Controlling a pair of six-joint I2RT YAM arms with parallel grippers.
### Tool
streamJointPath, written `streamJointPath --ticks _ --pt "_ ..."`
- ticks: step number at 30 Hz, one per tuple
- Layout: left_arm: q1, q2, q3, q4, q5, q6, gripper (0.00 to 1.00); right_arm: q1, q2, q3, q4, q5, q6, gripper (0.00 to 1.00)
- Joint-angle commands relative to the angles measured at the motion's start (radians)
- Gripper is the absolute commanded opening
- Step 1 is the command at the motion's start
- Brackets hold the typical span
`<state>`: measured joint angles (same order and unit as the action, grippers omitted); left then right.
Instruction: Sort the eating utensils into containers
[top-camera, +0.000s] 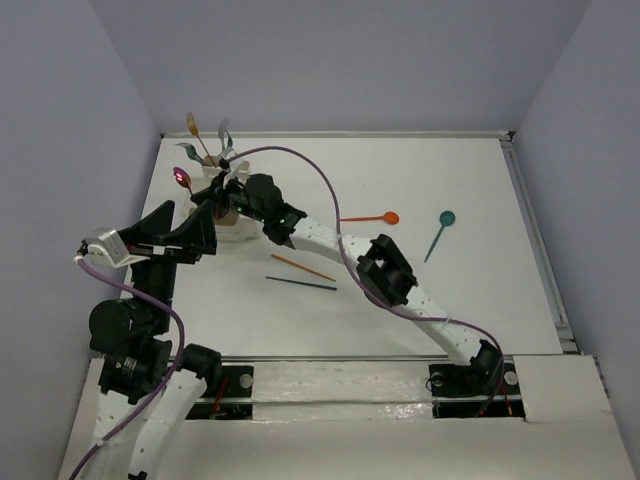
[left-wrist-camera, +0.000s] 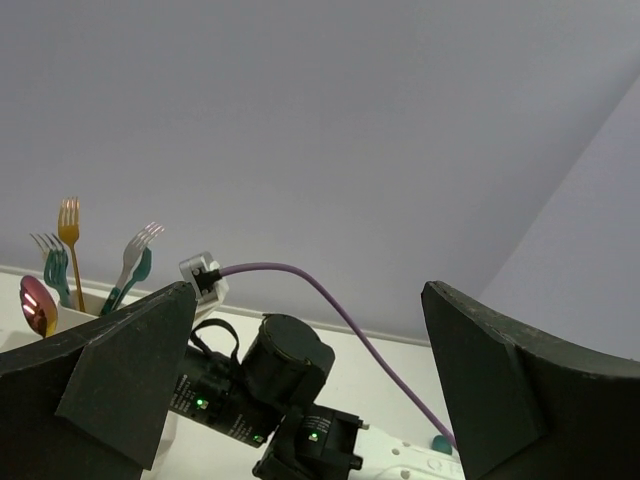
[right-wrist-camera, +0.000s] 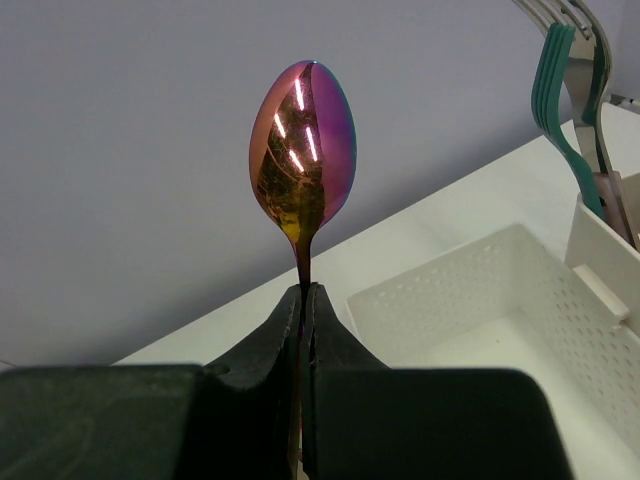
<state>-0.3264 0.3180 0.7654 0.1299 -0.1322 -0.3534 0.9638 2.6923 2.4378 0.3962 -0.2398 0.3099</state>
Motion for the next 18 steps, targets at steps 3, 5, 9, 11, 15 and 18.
streamJointPath --ticks 3,5,9,11,15,18 --pt "-0.005 -0.014 -0.003 0.043 0.011 -0.001 0.99 0.009 -0.023 0.029 0.061 -0.003 -0.023 0.09" --pt "-0.005 -0.013 -0.005 0.043 0.009 -0.001 0.99 0.009 -0.031 0.021 0.061 -0.003 -0.028 0.14" --pt "-0.005 -0.017 -0.005 0.043 0.006 -0.001 0.99 0.009 -0.051 -0.003 0.062 -0.007 -0.031 0.29" --pt "-0.005 -0.02 -0.005 0.042 0.008 -0.001 0.99 0.009 -0.058 -0.014 0.062 -0.01 -0.029 0.33" --pt "-0.005 -0.02 -0.005 0.043 0.006 0.001 0.99 0.018 -0.066 -0.025 0.067 -0.012 -0.025 0.38" --pt "-0.005 -0.025 -0.005 0.043 0.005 0.001 0.99 0.018 -0.087 -0.034 0.067 -0.019 -0.025 0.39"
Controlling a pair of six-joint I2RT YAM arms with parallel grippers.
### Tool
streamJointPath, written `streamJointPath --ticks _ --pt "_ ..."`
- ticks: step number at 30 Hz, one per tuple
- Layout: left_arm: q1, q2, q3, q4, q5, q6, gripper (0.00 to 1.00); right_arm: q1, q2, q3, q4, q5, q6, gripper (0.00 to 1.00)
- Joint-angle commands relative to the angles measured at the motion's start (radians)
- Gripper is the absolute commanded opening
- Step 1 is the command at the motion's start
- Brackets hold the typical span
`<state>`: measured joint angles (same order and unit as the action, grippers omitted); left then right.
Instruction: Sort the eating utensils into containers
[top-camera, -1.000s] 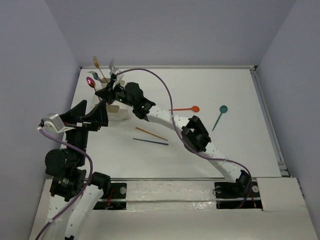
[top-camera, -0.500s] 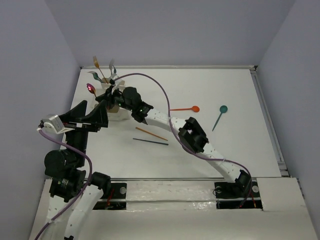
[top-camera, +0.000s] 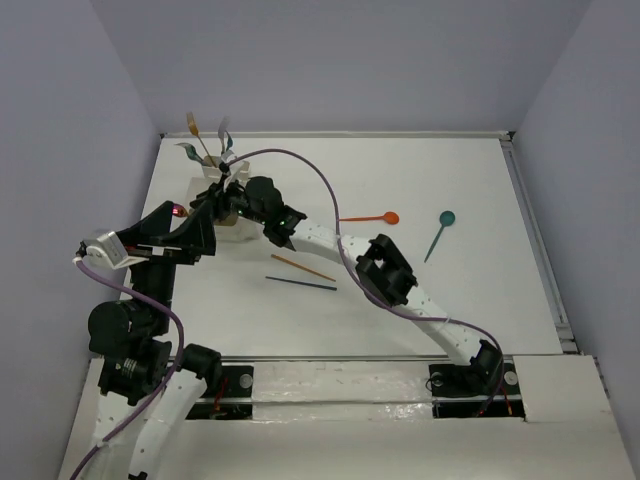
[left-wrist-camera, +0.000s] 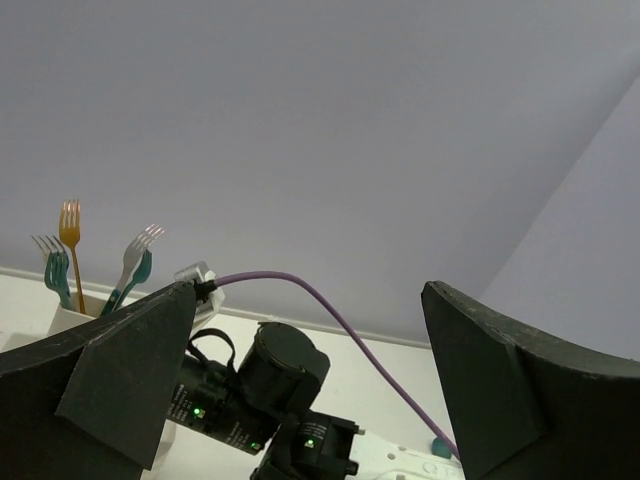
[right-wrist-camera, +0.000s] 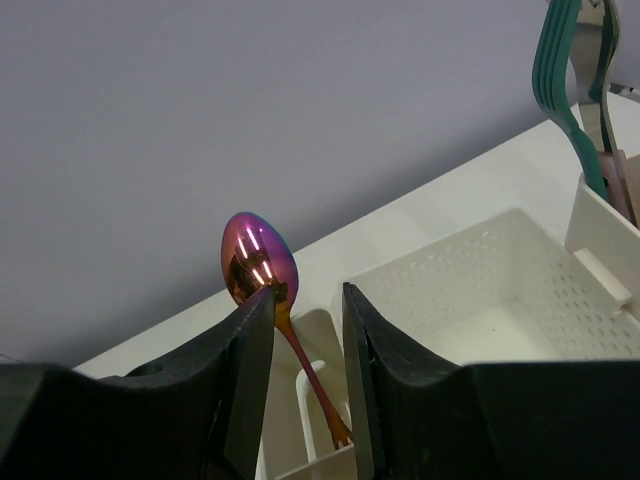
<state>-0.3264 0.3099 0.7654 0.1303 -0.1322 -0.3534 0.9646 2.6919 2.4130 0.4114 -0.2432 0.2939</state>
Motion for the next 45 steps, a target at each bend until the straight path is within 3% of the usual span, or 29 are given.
streamJointPath --ticks 1,6,11,15,25,30,34,38,45 --pt "-0.005 -0.017 -0.005 0.042 0.005 0.001 0.99 0.017 -0.095 -0.014 0.052 -0.016 -0.009 0.4" --pt "-0.005 -0.017 -0.005 0.042 0.002 0.002 0.99 0.017 -0.174 -0.066 0.023 0.005 -0.013 0.42" --pt "-0.005 -0.017 -0.006 0.042 0.005 0.001 0.99 0.017 -0.39 -0.306 0.03 0.057 -0.044 0.46" --pt "-0.005 -0.02 -0.008 0.04 0.002 0.004 0.99 -0.012 -0.599 -0.546 -0.017 0.212 -0.075 0.49" --pt "-0.023 -0.023 -0.009 0.035 -0.007 0.005 0.99 -0.286 -0.984 -1.107 -0.387 0.493 0.155 0.49" --pt "-0.023 -0.02 -0.011 0.037 -0.003 0.005 0.99 -0.389 -1.026 -1.239 -0.497 0.565 0.205 0.53" --pt "-0.023 -0.022 -0.012 0.034 -0.006 0.005 0.99 -0.451 -1.005 -1.299 -0.507 0.509 0.232 0.58" --pt "-0.023 -0.022 -0.014 0.034 -0.006 0.007 0.99 -0.469 -0.919 -1.273 -0.513 0.495 0.238 0.71" --pt "-0.023 -0.023 -0.014 0.029 -0.01 0.008 0.99 -0.489 -0.842 -1.252 -0.499 0.455 0.274 0.74"
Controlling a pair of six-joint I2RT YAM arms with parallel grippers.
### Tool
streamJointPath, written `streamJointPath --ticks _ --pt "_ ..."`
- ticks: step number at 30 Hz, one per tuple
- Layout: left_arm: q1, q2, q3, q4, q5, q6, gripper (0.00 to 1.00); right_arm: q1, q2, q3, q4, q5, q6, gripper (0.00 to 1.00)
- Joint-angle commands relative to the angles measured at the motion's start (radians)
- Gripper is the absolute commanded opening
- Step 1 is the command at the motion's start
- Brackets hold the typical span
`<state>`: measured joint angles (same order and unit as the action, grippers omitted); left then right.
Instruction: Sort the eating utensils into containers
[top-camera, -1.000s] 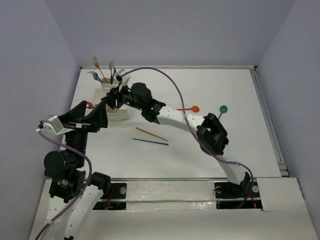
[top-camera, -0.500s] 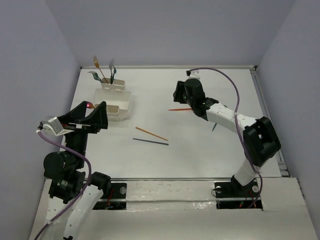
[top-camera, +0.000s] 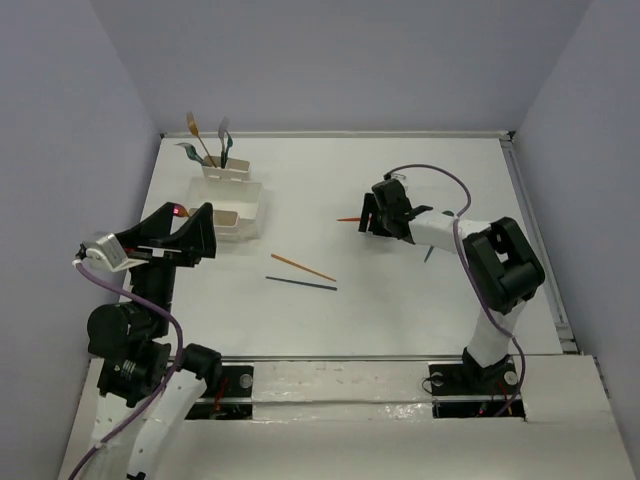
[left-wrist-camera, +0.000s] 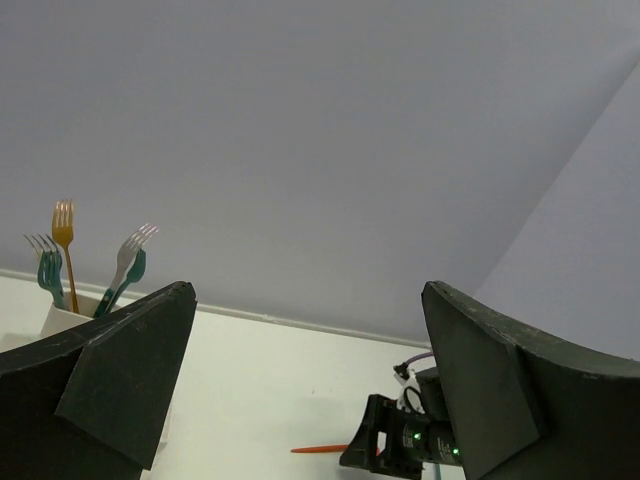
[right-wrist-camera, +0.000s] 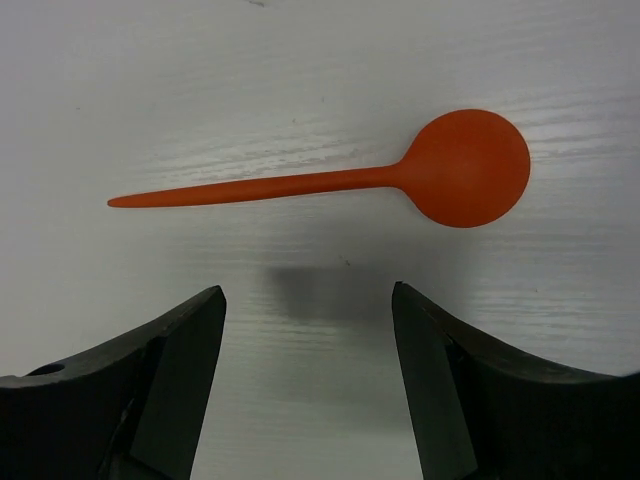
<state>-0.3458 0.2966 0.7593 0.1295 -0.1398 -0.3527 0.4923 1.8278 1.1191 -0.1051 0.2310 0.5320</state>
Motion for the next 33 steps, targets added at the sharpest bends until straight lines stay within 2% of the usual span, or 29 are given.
streamJointPath --ticks 1,8,14,21,28,32,33 --pt "-0.013 -0.01 -0.006 0.03 -0.004 0.008 0.99 -0.026 0.033 0.041 0.024 -0.022 0.043 0.75" --pt "-0.013 -0.007 -0.008 0.03 -0.004 0.008 0.99 -0.055 0.094 0.076 0.051 -0.041 0.059 0.85" --pt "-0.013 -0.004 -0.008 0.03 -0.006 0.009 0.99 -0.064 0.165 0.171 -0.013 0.014 0.025 0.85" --pt "-0.013 -0.002 -0.009 0.032 -0.004 0.008 0.99 -0.064 0.263 0.303 -0.131 0.079 -0.052 0.73" --pt "-0.013 0.004 -0.009 0.033 -0.003 0.006 0.99 -0.064 0.357 0.423 -0.249 0.111 -0.122 0.69" --pt "-0.013 0.006 -0.009 0.033 -0.003 0.006 0.99 -0.064 0.401 0.479 -0.284 0.097 -0.155 0.62" --pt "-0.013 0.007 -0.009 0.033 -0.004 0.006 0.99 -0.064 0.409 0.488 -0.289 0.096 -0.161 0.57"
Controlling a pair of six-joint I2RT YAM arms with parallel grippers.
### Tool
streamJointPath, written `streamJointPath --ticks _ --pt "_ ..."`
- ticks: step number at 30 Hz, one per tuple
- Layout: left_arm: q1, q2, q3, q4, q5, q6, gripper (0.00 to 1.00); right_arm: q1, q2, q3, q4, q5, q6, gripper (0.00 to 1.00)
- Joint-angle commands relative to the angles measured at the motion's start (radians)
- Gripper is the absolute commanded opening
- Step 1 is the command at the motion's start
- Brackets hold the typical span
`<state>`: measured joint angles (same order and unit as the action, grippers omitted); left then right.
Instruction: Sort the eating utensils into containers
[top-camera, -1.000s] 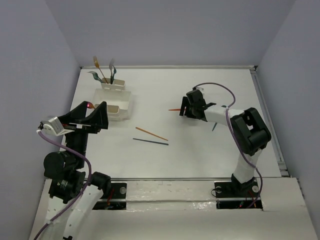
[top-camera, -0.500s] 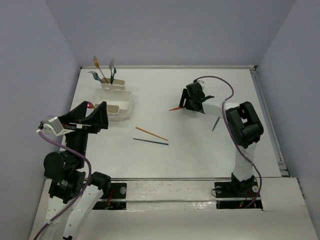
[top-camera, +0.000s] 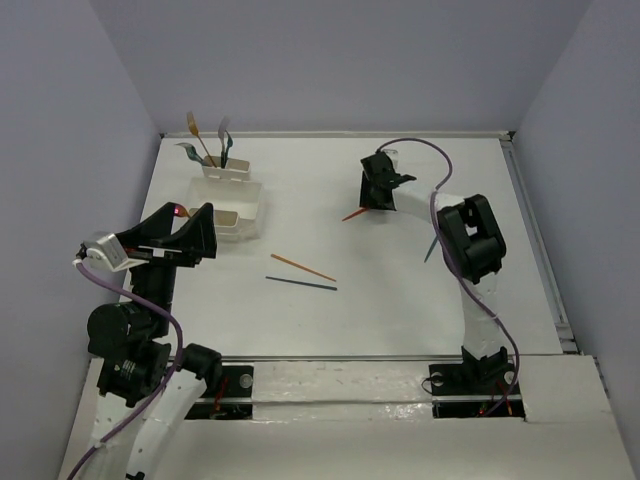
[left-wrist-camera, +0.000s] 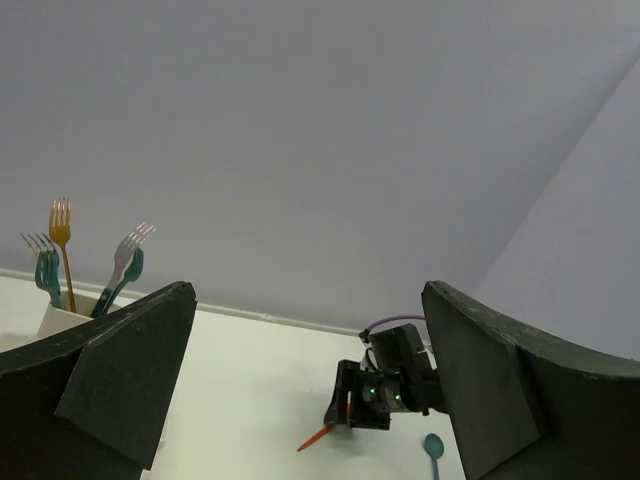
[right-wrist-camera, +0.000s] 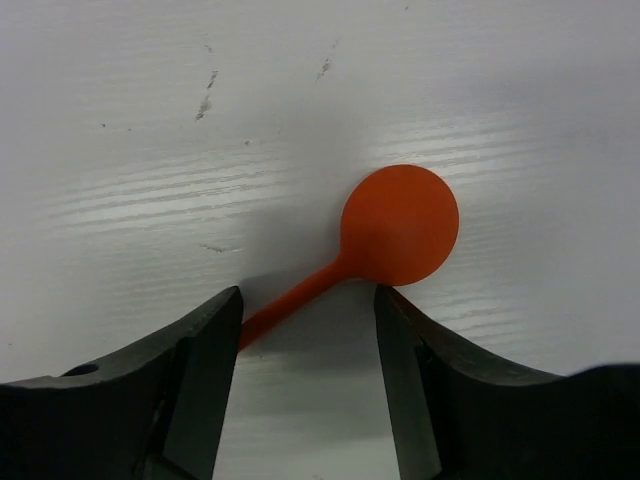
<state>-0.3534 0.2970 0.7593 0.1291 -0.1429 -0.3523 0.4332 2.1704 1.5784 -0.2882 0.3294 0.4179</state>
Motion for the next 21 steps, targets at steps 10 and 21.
streamJointPath --ticks 10,21 --pt "-0.006 0.016 -0.009 0.035 0.003 0.006 0.99 -0.005 0.103 0.084 -0.135 -0.044 -0.126 0.31" --pt "-0.006 0.019 -0.008 0.035 0.006 0.004 0.99 -0.005 0.095 0.08 -0.124 -0.076 -0.185 0.05"
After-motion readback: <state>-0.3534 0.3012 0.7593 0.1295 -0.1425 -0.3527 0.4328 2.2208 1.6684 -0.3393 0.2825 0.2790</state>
